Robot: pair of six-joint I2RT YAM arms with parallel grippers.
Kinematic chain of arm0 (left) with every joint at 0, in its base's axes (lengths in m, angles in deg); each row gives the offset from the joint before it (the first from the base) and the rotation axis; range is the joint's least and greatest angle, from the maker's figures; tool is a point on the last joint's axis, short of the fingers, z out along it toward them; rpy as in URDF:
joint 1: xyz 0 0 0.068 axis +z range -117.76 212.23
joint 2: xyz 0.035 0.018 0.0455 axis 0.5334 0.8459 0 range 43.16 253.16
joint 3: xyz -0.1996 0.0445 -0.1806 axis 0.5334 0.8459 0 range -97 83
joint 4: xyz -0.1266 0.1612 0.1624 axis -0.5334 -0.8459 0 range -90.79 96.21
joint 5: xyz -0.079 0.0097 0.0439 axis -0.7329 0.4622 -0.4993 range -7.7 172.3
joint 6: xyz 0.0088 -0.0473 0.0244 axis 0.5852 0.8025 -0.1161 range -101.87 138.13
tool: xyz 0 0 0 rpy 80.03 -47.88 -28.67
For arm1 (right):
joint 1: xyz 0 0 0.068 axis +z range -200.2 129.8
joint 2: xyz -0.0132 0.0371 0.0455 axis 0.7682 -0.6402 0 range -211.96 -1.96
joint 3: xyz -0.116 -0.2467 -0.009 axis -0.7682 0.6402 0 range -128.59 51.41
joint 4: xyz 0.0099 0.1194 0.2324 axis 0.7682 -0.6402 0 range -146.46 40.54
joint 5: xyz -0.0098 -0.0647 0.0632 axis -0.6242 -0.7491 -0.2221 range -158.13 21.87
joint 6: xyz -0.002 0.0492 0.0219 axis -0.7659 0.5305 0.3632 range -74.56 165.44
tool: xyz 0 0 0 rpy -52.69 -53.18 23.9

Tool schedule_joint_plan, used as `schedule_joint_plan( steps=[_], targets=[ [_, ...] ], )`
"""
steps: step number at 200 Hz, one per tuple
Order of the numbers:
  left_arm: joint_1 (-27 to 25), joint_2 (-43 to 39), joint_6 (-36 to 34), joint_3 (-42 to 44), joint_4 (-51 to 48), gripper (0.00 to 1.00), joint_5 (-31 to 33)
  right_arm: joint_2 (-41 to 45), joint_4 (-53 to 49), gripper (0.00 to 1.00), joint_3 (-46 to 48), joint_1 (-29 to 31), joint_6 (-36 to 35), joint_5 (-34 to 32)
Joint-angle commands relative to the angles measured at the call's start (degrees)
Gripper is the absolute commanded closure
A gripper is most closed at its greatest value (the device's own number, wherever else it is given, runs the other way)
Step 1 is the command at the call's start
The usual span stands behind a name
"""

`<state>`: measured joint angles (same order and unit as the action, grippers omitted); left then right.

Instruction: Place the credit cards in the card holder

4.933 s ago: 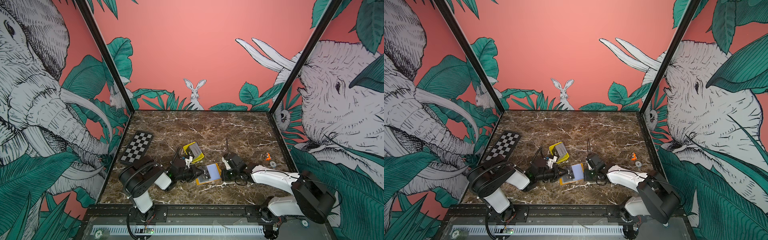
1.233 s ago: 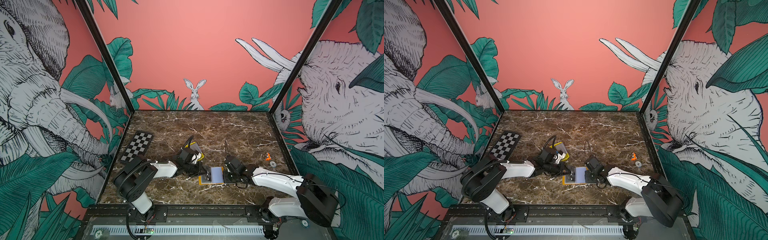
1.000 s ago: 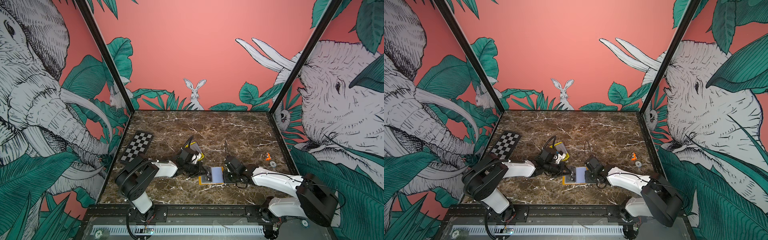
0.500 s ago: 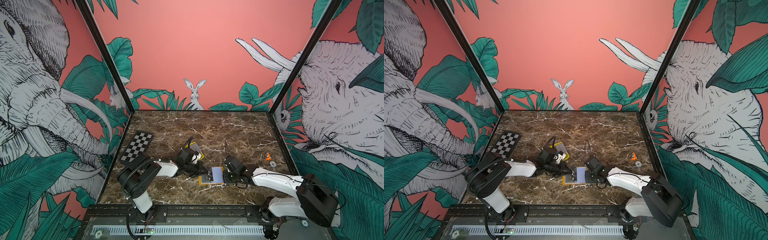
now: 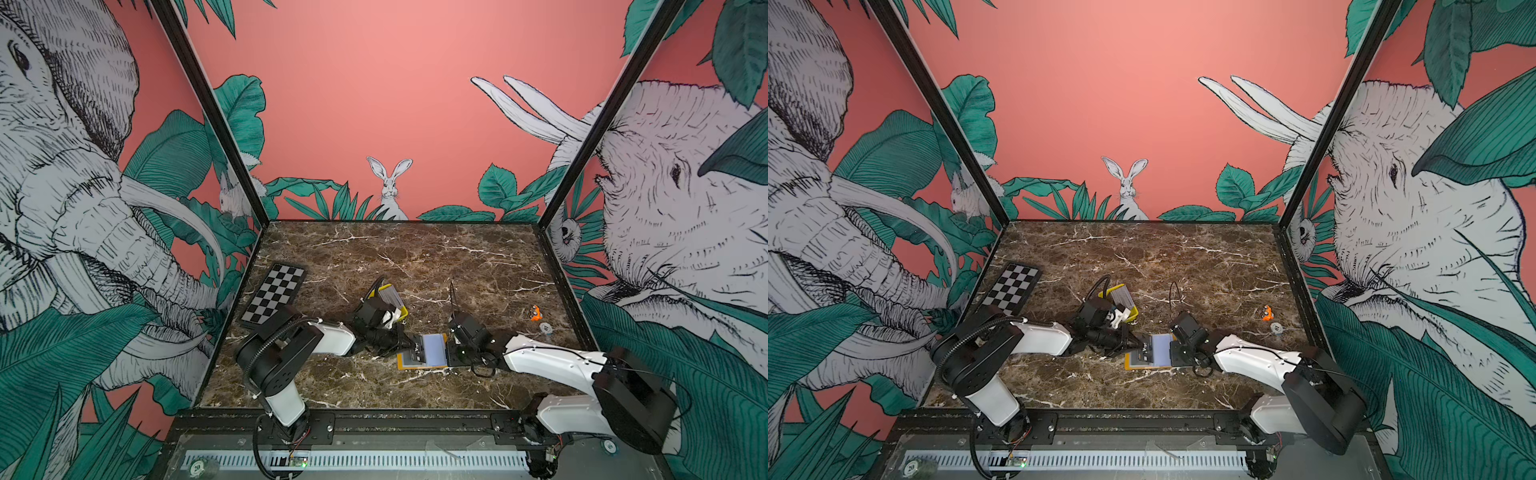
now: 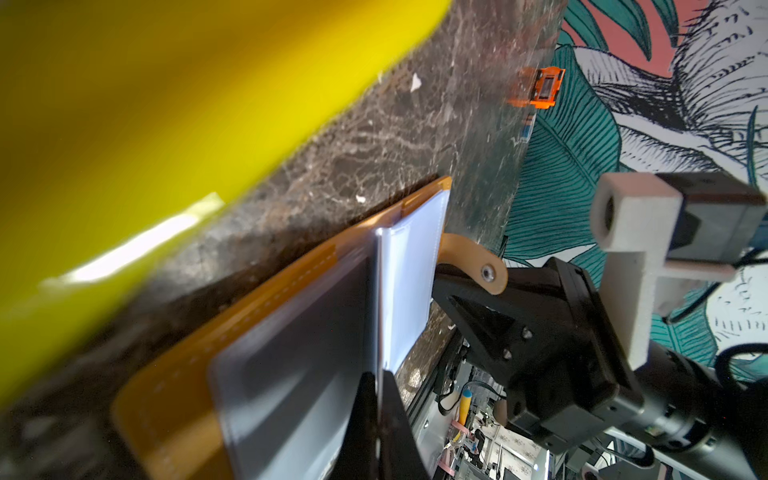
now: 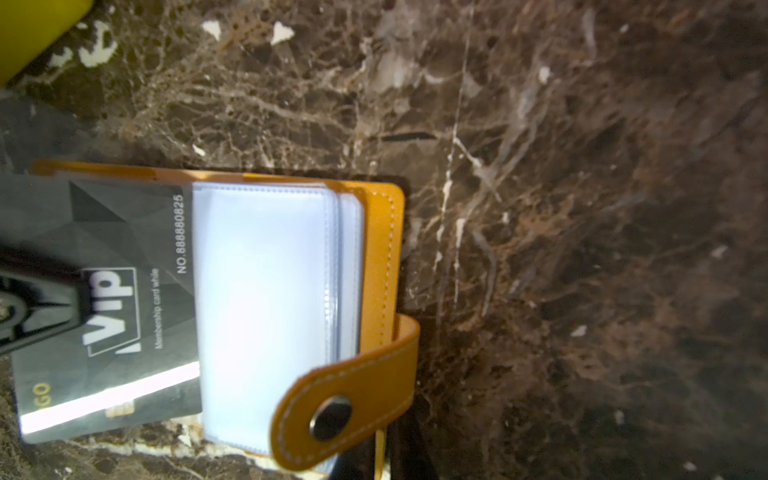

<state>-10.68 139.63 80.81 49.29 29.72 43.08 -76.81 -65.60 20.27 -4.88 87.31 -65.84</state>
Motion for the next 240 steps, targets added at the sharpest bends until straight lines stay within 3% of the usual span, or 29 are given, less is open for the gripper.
schedule_joint_plan(
  steps=[1, 141, 200, 240],
  targets=[
    [0.1, 0.3, 1.2, 0.6, 1.8, 1.00, -0.3, -0.8, -0.3, 0.90, 0.9, -0.2, 0.1, -0.8],
    [-2.0, 0.2, 0.4, 0.0, 1.4, 1.00, -0.2, -1.9, 0.7, 0.90, 1.4, -0.2, 0.2, -0.9],
    [-2.1, -0.2, -4.8, -2.5, -4.2, 1.00, 0.7, -2.0, 1.1, 0.90, 1.8, -0.2, 0.3, -0.8],
    [-2.2, 0.8, -1.8, -2.0, 0.1, 0.98, 1.5, -2.0, 1.6, 0.91, 2.3, -0.2, 0.8, -0.5]
  ],
)
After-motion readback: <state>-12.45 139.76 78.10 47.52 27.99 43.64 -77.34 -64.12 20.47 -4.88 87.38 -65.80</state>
